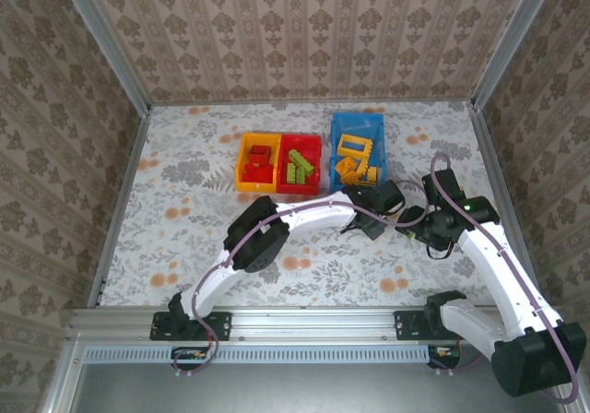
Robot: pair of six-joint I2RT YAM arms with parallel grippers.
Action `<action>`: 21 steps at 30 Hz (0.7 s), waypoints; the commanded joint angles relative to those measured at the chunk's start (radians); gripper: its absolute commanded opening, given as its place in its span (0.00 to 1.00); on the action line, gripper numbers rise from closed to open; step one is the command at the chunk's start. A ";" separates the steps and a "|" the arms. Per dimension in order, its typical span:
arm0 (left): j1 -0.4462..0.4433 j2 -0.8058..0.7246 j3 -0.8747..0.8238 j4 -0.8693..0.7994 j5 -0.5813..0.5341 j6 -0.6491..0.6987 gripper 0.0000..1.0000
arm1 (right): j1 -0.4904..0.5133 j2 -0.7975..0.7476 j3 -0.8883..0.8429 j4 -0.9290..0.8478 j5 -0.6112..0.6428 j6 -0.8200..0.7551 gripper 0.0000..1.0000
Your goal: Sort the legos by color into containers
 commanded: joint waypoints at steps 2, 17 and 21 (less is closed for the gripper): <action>-0.005 -0.092 -0.032 -0.014 -0.054 -0.016 0.20 | -0.006 -0.028 -0.025 0.017 -0.053 -0.016 0.63; 0.218 -0.588 -0.440 -0.074 -0.193 -0.239 0.18 | 0.358 -0.007 -0.003 0.476 -0.143 -0.144 0.59; 0.331 -0.562 -0.407 -0.072 -0.151 -0.234 0.18 | 0.442 0.066 0.036 0.631 -0.131 -0.201 0.61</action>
